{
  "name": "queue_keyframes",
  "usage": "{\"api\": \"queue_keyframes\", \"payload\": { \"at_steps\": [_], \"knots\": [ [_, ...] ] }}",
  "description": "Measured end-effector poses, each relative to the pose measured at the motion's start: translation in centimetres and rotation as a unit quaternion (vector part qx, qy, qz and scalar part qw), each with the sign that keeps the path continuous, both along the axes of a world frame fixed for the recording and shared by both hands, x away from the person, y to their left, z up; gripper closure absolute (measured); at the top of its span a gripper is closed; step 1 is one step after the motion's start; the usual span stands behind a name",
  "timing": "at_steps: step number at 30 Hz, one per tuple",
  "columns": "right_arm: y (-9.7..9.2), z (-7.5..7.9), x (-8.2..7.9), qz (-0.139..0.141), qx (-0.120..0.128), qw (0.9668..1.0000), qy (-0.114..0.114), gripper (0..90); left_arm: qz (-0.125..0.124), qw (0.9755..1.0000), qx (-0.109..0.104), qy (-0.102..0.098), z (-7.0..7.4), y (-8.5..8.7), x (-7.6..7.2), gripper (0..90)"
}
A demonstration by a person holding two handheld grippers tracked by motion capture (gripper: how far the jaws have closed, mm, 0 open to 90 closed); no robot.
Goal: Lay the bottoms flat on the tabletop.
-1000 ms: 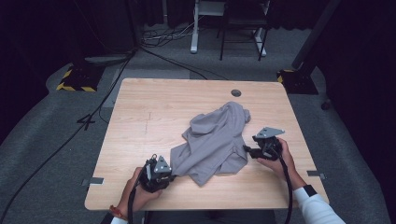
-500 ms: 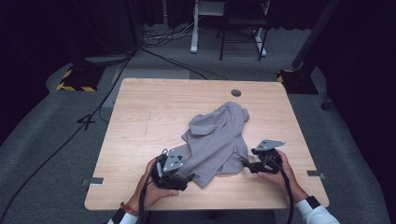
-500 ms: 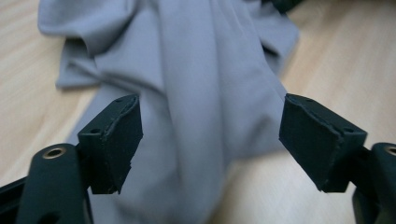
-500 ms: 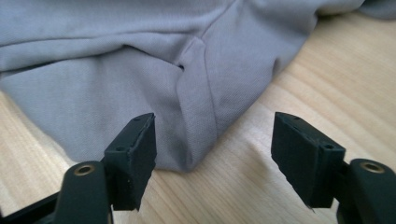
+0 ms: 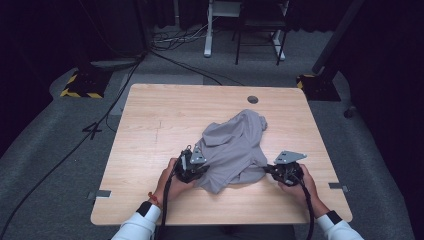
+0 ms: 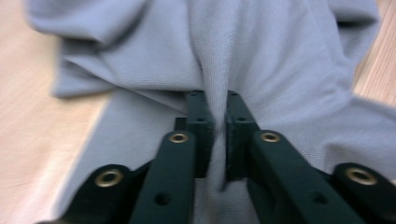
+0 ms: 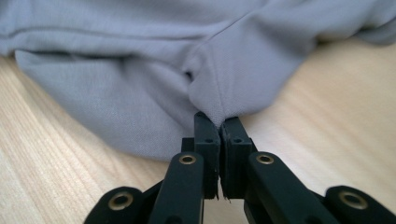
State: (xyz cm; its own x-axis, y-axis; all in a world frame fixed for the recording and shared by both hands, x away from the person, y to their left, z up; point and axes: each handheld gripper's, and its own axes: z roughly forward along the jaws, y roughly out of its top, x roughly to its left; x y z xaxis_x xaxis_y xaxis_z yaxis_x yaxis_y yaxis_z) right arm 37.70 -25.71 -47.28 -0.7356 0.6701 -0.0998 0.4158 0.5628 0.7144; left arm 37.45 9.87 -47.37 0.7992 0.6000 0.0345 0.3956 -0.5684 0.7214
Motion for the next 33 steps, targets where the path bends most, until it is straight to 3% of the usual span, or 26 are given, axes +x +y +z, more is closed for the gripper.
{"api": "queue_keyframes", "payload": {
  "at_steps": [2, 3, 4, 5, 7, 8, 9, 11, 12, 13, 14, 15, 16, 17, 18, 21, 22, 23, 25, 26, 27, 30, 31, 32, 33],
  "knots": [
    [-0.3, 0.8, -0.1, -0.007, 0.007, 0.9999, -0.011, 87.1, 0.004, 1.0, -0.006, -0.006, 0.6, 0.4, -0.1, 85.7],
    [-0.8, 2.8, -0.3, -0.015, 0.019, 0.9989, -0.039, 87.2, 0.007, 0.9998, -0.014, -0.015, 1.2, 0.7, -0.3, 85.9],
    [-0.8, 3.7, -0.4, -0.019, 0.018, 0.9982, -0.054, 87.2, 0.01, 0.9989, -0.04, -0.022, 2.5, 1.6, -0.5, 85.9],
    [-0.7, 4.7, -0.4, -0.022, 0.017, 0.9972, -0.069, 87.2, 0.01, 0.9989, -0.04, -0.022, 2.5, 1.6, -0.5, 85.8],
    [-0.2, 6.7, -0.3, -0.021, 0.018, 0.9953, -0.092, 87.2, 0.017, 0.9978, -0.052, -0.039, 4.3, 2.2, -0.8, 84.2],
    [0.2, 7.8, -0.2, -0.021, 0.019, 0.9939, -0.107, 87.2, 0.017, 0.9978, -0.052, -0.039, 4.3, 2.2, -0.8, 84.0],
    [0.7, 8.9, 0.0, -0.017, 0.026, 0.9928, -0.115, 87.2, 0.02, 0.9966, -0.062, -0.05, 5.2, 2.4, -0.8, 83.7],
    [2.0, 10.9, 0.5, -0.008, 0.034, 0.9905, -0.133, 87.1, 0.021, 0.996, -0.067, -0.055, 5.7, 2.3, -0.7, 84.0],
    [2.0, 10.9, 0.5, -0.008, 0.034, 0.9905, -0.133, 87.1, 0.021, 0.996, -0.067, -0.055, 5.7, 2.3, -0.7, 84.4],
    [3.0, 11.7, 0.8, 0.0, 0.031, 0.9898, -0.139, 87.0, 0.024, 0.996, -0.062, -0.059, 5.8, 2.3, -0.5, 84.4],
    [5.1, 12.7, 1.4, 0.015, 0.019, 0.9881, -0.152, 86.8, 0.028, 0.9961, -0.06, -0.059, 5.7, 2.3, -0.3, 84.8],
    [6.3, 12.9, 1.9, 0.025, 0.015, 0.9879, -0.152, 86.8, 0.036, 0.9967, -0.049, -0.054, 5.2, 2.4, 0.3, 84.6],
    [6.3, 12.9, 1.9, 0.025, 0.015, 0.9879, -0.152, 86.8, 0.036, 0.9967, -0.049, -0.054, 5.2, 2.4, 0.3, 84.6],
    [8.7, 12.7, 3.2, 0.033, 0.015, 0.9885, -0.147, 86.7, 0.04, 0.997, -0.047, -0.048, 4.7, 2.6, 0.6, 84.7],
    [9.9, 12.2, 3.8, 0.039, 0.014, 0.989, -0.142, 86.6, 0.049, 0.9975, -0.04, -0.031, 3.5, 3.1, 1.2, 84.7],
    [13.4, 10.1, 5.7, 0.062, 0.005, 0.9911, -0.118, 84.8, 0.062, 0.9977, -0.026, -0.007, 2.0, 3.9, 1.8, 84.7],
    [13.4, 10.1, 5.7, 0.062, 0.005, 0.9911, -0.118, 84.8, 0.062, 0.9977, -0.026, -0.007, 2.0, 3.9, 1.8, 84.5],
    [15.4, 8.2, 6.7, 0.068, -0.007, 0.9921, -0.105, 83.7, 0.067, 0.9975, -0.021, 0.011, 1.1, 4.3, 2.1, 83.9],
    [15.9, 7.6, 7.0, 0.068, -0.006, 0.9927, -0.1, 83.6, 0.067, 0.9974, -0.018, 0.019, 0.7, 4.6, 2.2, 82.8],
    [16.9, 6.3, 7.6, 0.071, 0.0, 0.9934, -0.09, 81.1, 0.061, 0.9978, 0.003, 0.025, 0.0, 4.7, 2.2, 82.7],
    [17.4, 5.8, 7.8, 0.074, -0.005, 0.9939, -0.083, 78.3, 0.056, 0.9978, 0.006, 0.033, -0.3, 4.7, 2.1, 82.7],
    [18.0, 4.8, 8.2, 0.065, -0.004, 0.9953, -0.072, 56.9, 0.048, 0.9978, 0.022, 0.04, -1.4, 4.8, 1.4, 80.7],
    [17.9, 4.8, 8.2, 0.065, 0.001, 0.996, -0.062, 50.9, 0.048, 0.9978, 0.016, 0.044, -1.7, 4.9, 1.1, 79.5],
    [17.9, 4.8, 8.2, 0.065, 0.001, 0.996, -0.062, 50.9, 0.048, 0.9978, 0.016, 0.044, -1.7, 4.9, 1.1, 79.4],
    [16.8, 4.9, 7.7, 0.066, 0.016, 0.996, -0.058, 46.3, 0.048, 0.998, 0.011, 0.041, -1.7, 5.0, 0.8, 79.3]
  ]
}}
